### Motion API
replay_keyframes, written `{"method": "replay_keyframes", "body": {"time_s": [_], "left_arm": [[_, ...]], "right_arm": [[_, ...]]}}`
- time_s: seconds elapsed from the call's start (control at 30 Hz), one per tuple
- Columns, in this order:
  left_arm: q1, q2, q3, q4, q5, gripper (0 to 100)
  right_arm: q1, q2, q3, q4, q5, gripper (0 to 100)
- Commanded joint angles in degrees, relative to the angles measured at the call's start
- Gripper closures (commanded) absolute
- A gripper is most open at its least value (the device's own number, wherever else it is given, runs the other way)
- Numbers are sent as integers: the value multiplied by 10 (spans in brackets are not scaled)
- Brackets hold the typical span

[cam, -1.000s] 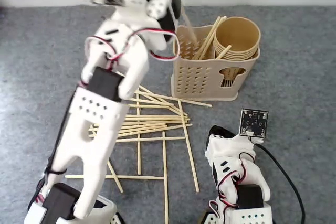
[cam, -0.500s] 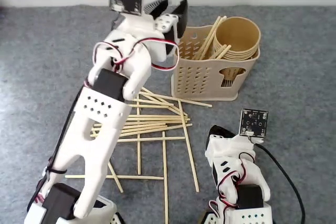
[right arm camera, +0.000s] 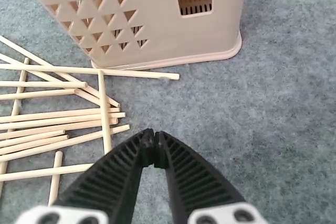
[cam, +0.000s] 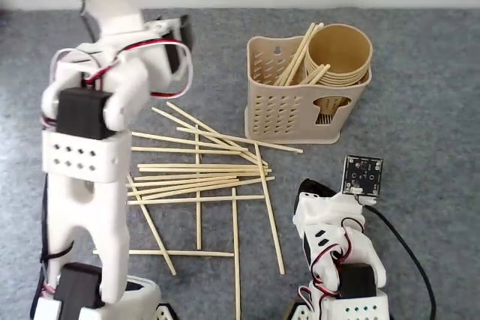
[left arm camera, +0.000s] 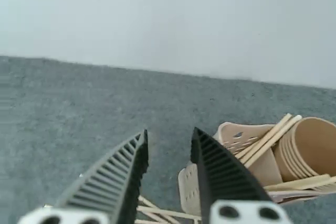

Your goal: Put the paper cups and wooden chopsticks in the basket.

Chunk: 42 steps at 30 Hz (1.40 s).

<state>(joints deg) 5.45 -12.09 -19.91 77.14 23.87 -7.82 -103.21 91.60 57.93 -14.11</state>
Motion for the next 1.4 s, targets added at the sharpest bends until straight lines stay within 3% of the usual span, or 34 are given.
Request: {"method": "replay_keyframes", "body": {"time_s": [0.0,0.2,0.57,0.97,1.13,1.37], "left_arm": [[-33,-10,-29,48,4,874],[-72,-10,-30,148,-47,961],[-201,-52,3,229,-54,964],[-215,-399,443,63,-103,960],[-270,-463,623,-19,-121,959],[-311,-525,833,-128,-130,959]], "right_arm": [[2,-3,-4,-8,-3,987],[2,-3,-4,-8,-3,988],[1,-3,-4,-8,-3,987],[5,-3,-9,-7,-4,983],[27,2,-84,49,-5,987],[-25,3,-150,89,33,989]]}}
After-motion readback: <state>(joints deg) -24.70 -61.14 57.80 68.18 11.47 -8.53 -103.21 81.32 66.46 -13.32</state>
